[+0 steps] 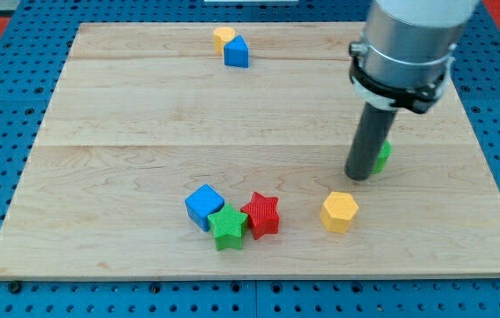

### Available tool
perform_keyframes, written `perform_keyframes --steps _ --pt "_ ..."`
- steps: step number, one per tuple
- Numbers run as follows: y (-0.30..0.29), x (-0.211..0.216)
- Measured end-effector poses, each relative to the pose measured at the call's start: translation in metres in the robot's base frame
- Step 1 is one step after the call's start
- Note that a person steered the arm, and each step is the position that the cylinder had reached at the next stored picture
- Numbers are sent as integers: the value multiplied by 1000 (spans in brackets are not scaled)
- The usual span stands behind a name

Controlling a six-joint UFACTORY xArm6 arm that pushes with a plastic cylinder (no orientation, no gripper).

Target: Move the green circle towards top center

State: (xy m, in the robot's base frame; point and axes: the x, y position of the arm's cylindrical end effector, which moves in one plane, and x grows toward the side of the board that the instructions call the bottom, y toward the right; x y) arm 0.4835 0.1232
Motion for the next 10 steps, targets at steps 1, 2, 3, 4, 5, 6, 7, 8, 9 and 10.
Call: perform_keyframes --steps 1,2,3,4,5,6,7,8,9,10 --pt "17 6" --pt "39 29" --pt "48 -12" --pt "31 -72" --pt "11 -134" --pt "6 -146" --pt "-77 -182" --pt "-113 -212" --pt "-70 -144" --pt "-5 -26"
